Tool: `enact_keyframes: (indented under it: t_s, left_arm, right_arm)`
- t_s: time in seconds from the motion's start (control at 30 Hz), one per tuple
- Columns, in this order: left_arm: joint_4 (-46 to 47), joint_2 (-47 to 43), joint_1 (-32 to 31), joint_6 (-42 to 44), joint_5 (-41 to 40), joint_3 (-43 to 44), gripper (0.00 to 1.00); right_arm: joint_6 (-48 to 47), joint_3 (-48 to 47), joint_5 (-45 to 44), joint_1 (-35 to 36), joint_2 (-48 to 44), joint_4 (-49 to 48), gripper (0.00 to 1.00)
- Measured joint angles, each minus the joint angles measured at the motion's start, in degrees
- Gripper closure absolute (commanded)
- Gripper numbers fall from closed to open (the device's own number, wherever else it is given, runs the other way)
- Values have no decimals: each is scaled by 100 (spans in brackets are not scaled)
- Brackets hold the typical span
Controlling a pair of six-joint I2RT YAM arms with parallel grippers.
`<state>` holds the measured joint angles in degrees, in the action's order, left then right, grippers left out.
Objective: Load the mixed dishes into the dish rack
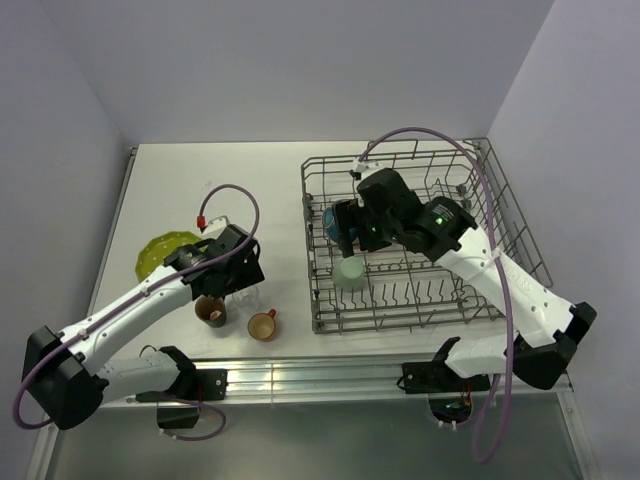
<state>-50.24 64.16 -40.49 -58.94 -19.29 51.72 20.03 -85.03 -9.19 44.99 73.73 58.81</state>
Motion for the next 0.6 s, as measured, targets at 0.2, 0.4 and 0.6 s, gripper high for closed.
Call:
enact_keyframes:
  t_s: [0.2,0.4,0.6]
  left_arm:
    - [31,365,2,-26,13,0,27]
    - [269,350,2,-74,214,-308,37]
    - [463,306,2,-63,459,-424,37]
  right_arm:
    - [-7,9,-11,0,-258,0,9]
    - [-15,142,-42,0,-426,9,9]
    - [-17,219,-37,0,-444,15,9]
